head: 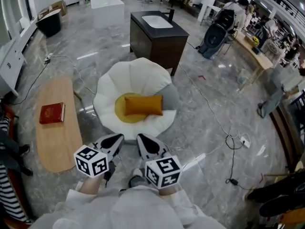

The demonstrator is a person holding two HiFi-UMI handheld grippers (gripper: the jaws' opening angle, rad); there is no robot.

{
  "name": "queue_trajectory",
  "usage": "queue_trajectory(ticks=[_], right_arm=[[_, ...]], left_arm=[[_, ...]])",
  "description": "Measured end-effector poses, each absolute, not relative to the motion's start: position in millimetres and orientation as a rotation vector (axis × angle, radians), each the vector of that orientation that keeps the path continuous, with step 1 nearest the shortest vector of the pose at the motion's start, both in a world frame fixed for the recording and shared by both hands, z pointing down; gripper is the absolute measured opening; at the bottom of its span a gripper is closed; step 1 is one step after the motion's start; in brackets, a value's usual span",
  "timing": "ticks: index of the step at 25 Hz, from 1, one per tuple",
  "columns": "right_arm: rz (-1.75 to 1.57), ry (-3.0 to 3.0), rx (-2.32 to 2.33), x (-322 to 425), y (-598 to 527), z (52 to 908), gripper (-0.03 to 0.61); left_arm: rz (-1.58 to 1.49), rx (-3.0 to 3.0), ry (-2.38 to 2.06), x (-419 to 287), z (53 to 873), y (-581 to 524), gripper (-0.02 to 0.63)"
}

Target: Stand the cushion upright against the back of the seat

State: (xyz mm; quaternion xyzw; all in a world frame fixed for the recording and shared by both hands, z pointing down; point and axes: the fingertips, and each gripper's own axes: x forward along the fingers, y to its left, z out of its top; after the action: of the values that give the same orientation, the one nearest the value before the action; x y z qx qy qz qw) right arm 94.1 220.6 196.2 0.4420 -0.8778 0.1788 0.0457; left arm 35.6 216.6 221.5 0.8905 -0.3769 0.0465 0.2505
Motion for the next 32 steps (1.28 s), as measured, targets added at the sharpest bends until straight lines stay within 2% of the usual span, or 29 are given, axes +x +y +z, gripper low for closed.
queue_trajectory(ticks=[6, 19, 32], right_arm=[[0.56, -2.693, 1.29, 106, 178, 207, 0.012], [0.67, -2.665, 1.276, 110, 119, 228, 0.012], [0.656, -2.635, 1.332, 70, 28, 224, 0.012]], left_arm=[[0.143, 2.405, -1.049, 55, 234, 176, 0.007], [0.216, 2.311, -1.044, 52, 263, 125, 0.008], [0.216, 2.336, -0.987, 14, 258, 28, 0.006]])
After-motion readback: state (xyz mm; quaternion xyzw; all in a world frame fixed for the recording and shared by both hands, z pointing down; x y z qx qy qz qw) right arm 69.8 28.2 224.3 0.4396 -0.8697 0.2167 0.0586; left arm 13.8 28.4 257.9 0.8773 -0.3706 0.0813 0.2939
